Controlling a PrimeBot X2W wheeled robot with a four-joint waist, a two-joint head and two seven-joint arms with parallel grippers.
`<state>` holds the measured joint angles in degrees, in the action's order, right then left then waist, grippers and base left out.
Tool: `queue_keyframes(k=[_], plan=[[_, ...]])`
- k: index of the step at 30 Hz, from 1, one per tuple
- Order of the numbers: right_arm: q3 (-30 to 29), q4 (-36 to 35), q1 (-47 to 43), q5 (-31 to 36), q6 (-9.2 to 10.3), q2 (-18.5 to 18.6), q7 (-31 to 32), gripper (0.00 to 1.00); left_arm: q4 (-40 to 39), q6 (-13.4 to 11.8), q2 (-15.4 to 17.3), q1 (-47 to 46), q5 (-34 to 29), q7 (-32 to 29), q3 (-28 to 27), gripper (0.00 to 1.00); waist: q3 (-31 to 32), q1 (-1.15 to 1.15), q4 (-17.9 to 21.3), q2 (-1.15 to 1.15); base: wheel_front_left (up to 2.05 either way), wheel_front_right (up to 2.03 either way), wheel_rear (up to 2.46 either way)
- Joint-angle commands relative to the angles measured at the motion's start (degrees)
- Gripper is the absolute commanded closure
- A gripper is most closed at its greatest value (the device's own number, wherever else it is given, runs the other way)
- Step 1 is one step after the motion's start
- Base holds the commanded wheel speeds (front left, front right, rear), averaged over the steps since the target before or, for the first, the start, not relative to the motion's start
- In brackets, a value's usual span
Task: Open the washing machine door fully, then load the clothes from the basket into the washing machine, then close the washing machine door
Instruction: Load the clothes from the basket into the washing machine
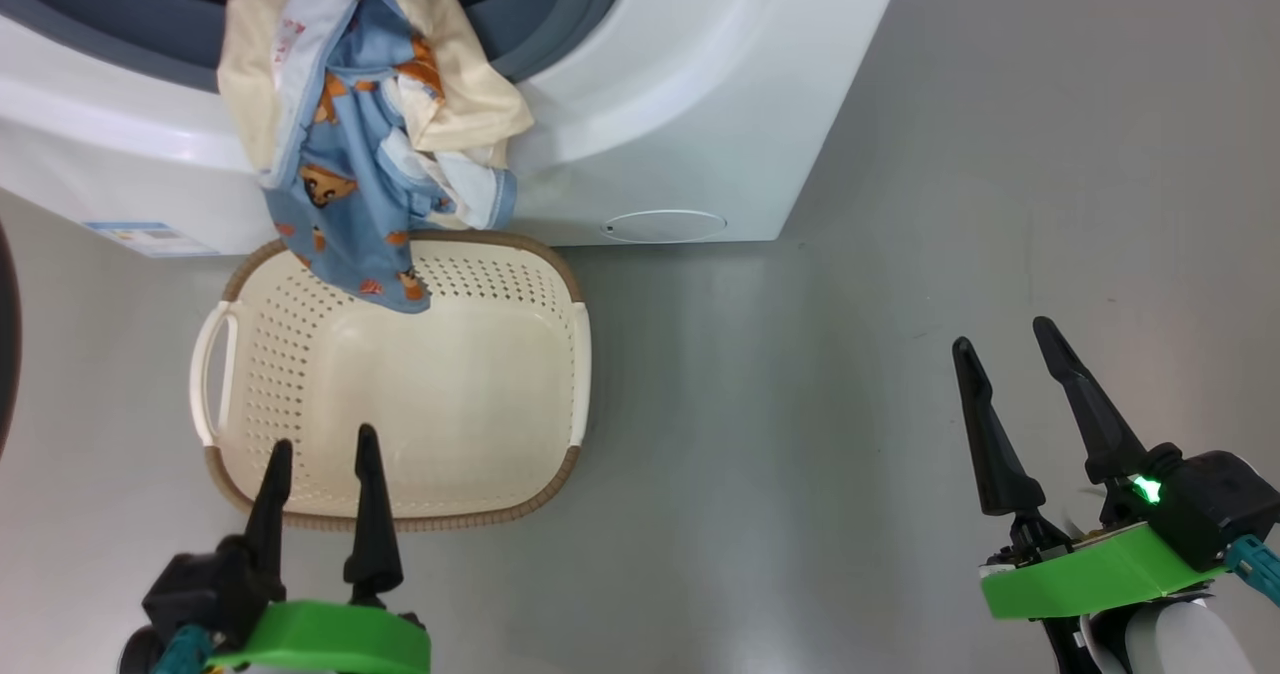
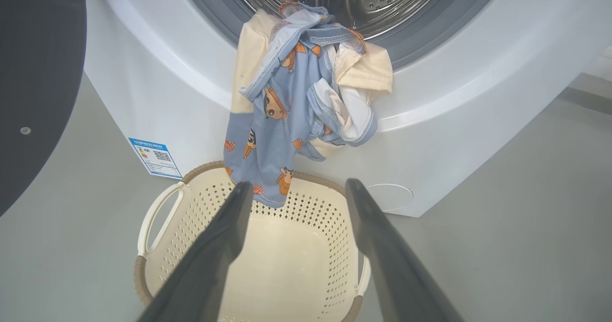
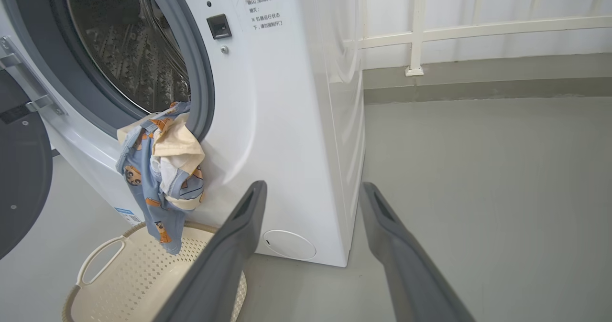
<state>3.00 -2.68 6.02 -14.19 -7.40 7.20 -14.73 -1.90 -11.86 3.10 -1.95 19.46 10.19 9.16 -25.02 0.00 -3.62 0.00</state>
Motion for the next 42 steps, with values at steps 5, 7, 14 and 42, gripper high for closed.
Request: queue_keyframes(k=[5,7,14,42], plan=[[1.3,-1.6,-1.0,0.7,-0.09,0.3,-0.3,0.00,-2.1,-0.2,1.5,1.4,-0.5,1.2,-1.7,0.00,0.0,0.00,0.4,0.00,0.00,0.00,0.00],[1.4,-1.6,-1.1,0.7,-0.09,0.4,-0.3,0.00,-2.1,-0.1,1.5,1.4,-0.5,1.4,-1.5,0.00,0.1,0.00,0.5,0.00,0.00,0.00,0.00],[2.1,-1.3,-1.3,0.8,-0.09,0.7,-0.3,0.00,-1.2,0.1,2.1,0.8,-0.7,1.6,-1.0,0.00,0.4,0.00,1.7,0.00,0.00,0.00,0.00],[4.2,-1.8,1.2,0.7,-0.09,1.9,-0.3,0.00,31.3,12.0,5.6,-30.0,6.2,4.4,-5.5,0.00,-7.9,0.00,8.4,0.00,0.00,0.00,0.00]])
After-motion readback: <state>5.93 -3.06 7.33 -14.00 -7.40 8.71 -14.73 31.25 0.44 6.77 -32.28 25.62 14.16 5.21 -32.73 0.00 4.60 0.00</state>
